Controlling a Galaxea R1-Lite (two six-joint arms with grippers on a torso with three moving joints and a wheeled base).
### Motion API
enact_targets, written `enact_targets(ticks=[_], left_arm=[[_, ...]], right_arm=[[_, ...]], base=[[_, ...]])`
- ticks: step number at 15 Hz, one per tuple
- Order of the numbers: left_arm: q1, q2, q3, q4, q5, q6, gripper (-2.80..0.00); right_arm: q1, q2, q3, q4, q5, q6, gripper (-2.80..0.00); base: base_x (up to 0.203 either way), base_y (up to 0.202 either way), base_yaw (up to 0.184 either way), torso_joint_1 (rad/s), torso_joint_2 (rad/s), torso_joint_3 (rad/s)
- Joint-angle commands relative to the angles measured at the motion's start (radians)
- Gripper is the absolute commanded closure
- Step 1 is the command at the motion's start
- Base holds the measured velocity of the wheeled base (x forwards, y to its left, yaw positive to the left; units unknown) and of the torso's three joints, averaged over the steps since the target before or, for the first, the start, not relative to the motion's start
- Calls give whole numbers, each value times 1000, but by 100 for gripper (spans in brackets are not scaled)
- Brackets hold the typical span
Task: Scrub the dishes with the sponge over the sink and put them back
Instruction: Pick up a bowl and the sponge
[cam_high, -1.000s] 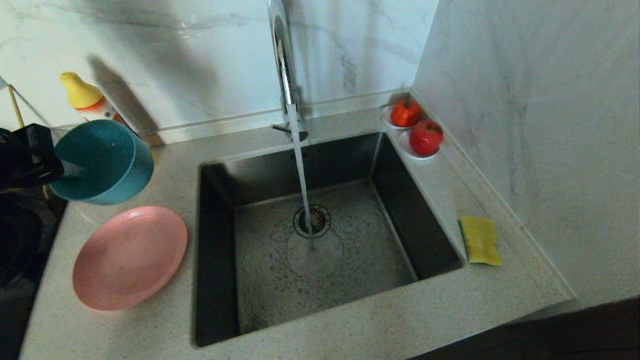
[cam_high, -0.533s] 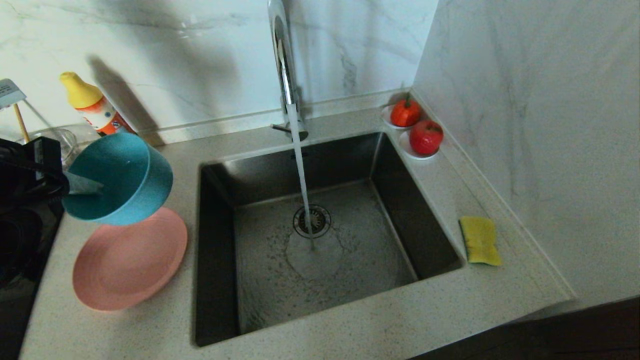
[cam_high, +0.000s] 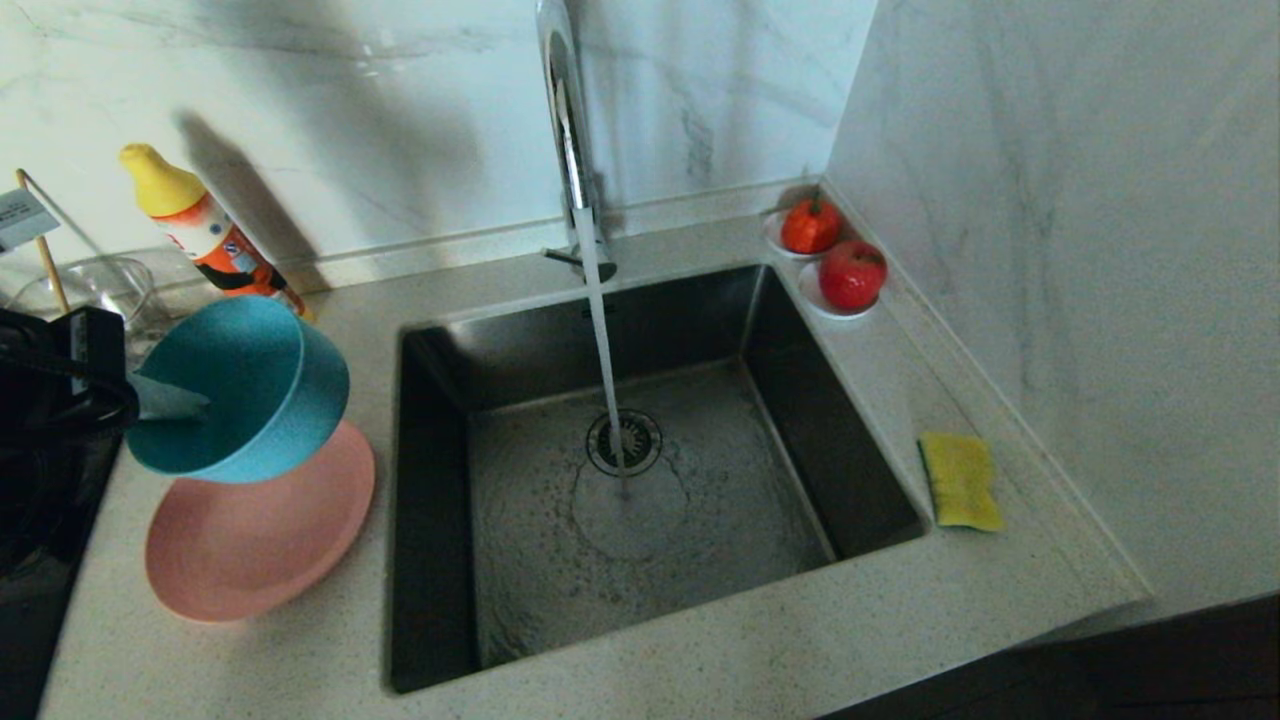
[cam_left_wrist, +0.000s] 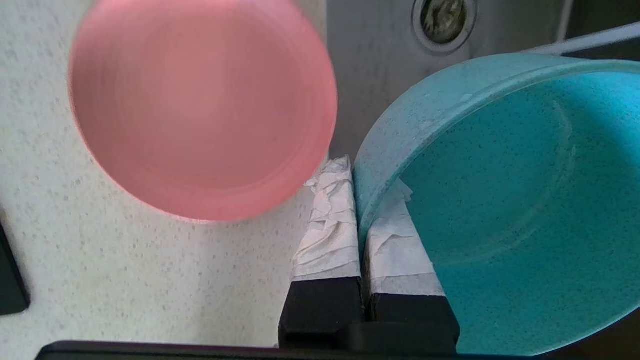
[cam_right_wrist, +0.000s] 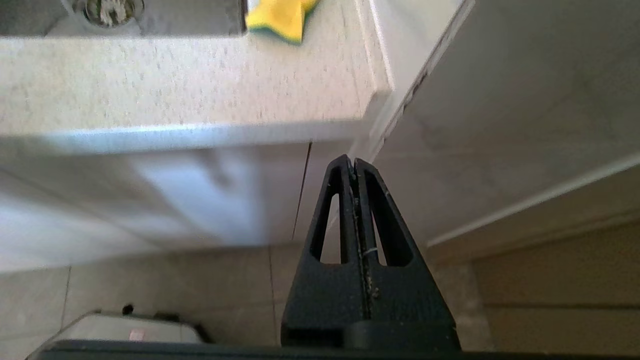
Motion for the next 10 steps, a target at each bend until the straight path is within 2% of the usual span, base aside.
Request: enact_targets(ticks=[1,4,6,8,10], left_arm=[[1,5,8,0,-1,-1,0],[0,-1,0,-1,-7,-4,0],[1,-4,9,0,-7,-5,0],[1,-12,17,0,-5,-6,0],[1,-17,16,0,-1,-1,0]], right_arm=[[0,54,-141,23,9,32,0],[-6,169,-367,122,25,76,0],[-16,269,-504,165,69,83,0],[-28,317,-567,226,158,74,0],[-35,394,-639,286,193,72,0]], base=[[0,0,0,0,0,0],[0,0,0,0,0,0],[0,0,0,0,0,0],[0,0,0,0,0,0],[0,0,0,0,0,0]])
